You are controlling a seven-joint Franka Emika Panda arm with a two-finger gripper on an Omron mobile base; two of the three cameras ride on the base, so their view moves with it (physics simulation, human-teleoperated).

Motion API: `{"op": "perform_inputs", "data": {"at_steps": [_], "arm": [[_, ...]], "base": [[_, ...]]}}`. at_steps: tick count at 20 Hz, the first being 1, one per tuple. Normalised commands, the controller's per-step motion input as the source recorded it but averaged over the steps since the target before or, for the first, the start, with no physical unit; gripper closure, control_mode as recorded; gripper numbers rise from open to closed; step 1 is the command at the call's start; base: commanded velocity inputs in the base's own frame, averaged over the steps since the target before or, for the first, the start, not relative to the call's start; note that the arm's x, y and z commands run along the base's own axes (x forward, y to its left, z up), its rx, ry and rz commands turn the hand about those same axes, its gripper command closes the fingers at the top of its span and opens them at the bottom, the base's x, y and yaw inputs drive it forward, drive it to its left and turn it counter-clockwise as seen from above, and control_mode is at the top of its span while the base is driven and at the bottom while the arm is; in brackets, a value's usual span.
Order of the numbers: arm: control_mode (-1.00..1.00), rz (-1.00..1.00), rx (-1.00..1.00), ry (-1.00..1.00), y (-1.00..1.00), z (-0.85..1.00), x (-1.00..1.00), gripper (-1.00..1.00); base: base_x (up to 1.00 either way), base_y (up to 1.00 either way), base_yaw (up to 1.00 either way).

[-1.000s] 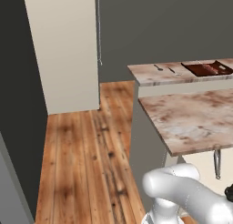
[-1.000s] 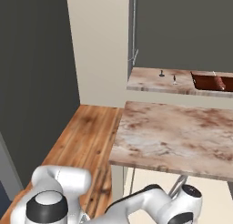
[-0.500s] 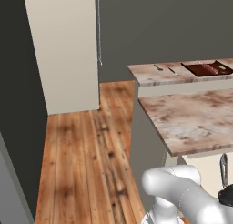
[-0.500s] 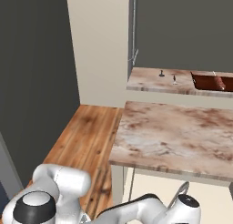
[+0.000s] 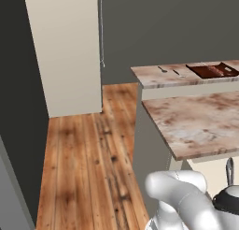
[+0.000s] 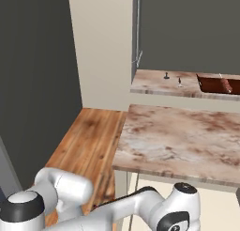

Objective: Take the tongs from the drawer on the right and place them on the dining counter next to the tray containing the kebab skewer.

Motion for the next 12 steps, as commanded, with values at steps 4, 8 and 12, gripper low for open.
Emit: {"op": "perform_inputs", "data": {"at_steps": [4,8,12], "arm": [[-1.00,0.22,-0.01,-0.05,0.10,0.26,0.35,-1.00],[-1.00,0.25,0.00,0.00,0.13,0.16,0.35,-1.00],[-1.00,0.21,0.00,0.00,0.08,0.06,0.38,-1.00]], "base": [[0.00,0.00,0.00],[0.00,0.00,0.00],[0.00,0.00,0.00]]}}
